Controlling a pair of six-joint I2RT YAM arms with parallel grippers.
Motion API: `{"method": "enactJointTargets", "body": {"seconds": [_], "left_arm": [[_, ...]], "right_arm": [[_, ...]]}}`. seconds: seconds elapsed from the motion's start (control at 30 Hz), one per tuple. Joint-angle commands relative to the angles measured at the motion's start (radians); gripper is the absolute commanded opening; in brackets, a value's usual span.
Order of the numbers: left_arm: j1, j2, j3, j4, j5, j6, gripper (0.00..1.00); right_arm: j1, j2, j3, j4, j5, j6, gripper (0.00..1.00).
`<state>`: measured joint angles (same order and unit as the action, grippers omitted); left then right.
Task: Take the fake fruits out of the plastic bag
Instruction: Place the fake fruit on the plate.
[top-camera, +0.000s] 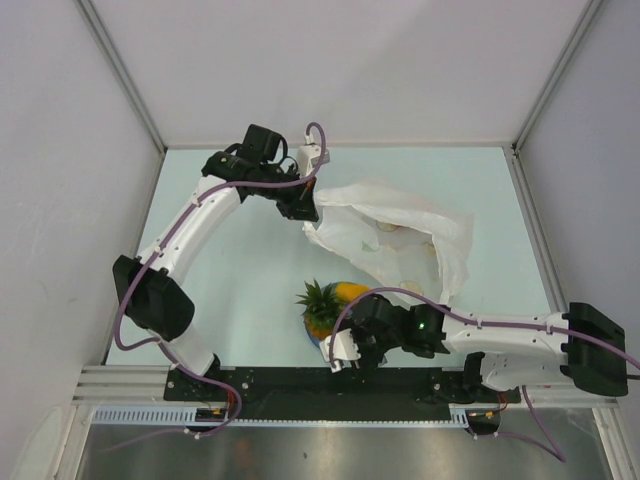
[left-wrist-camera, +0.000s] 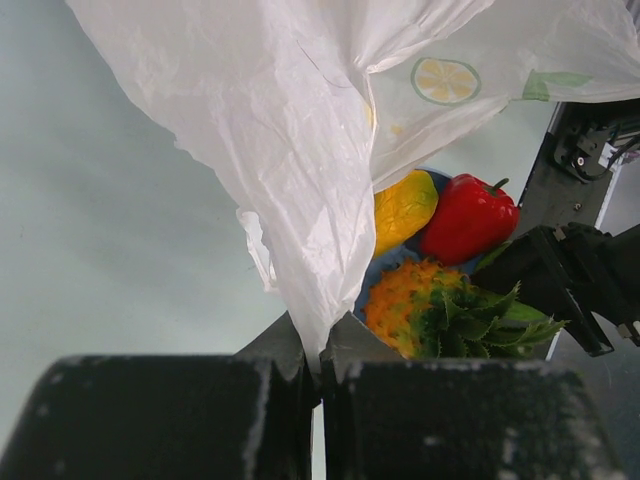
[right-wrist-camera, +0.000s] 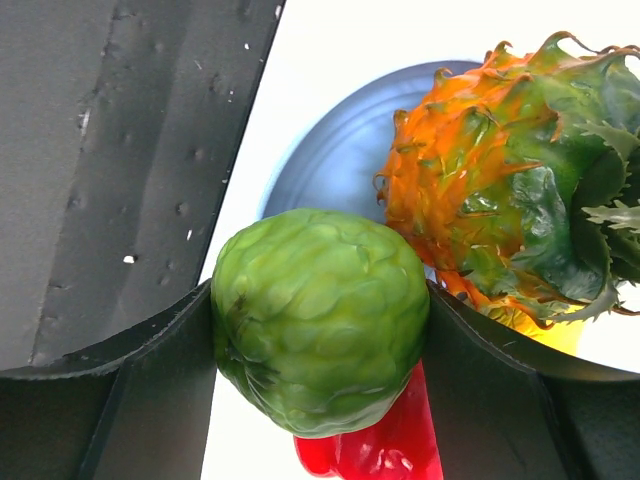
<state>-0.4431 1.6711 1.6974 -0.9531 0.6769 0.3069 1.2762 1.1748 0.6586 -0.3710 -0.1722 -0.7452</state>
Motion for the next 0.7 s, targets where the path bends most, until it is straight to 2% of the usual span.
{"method": "enactJointTargets", "body": {"seconds": [0.0, 0.17, 0.27, 0.37, 0.67], "left_arm": [[-0.005, -0.033, -0.004, 0.001, 0.038, 0.014, 0.0], [-0.005, -0.028, -0.004, 0.004, 0.046, 0.009, 0.0], [-0.005, -0.025, -0.002, 0.005, 0.052, 0.006, 0.0], [-0.006, -0.024, -0.002, 0.004, 0.058, 0.006, 0.0], [-0.012, -0.019, 0.002, 0.002, 0.067, 0.0, 0.0]], "right_arm": [[0.002, 0.008, -0.01, 0.049, 0.023, -0.005, 0.54], [0.002, 0.0, -0.025, 0.049, 0.033, 0.003, 0.59], [0.002, 0.002, -0.037, 0.066, 0.04, 0.007, 0.65], [0.005, -0.003, -0.039, 0.083, 0.065, 0.015, 0.78], [0.017, -0.02, -0.034, 0.073, 0.103, 0.009, 0.82]]}}
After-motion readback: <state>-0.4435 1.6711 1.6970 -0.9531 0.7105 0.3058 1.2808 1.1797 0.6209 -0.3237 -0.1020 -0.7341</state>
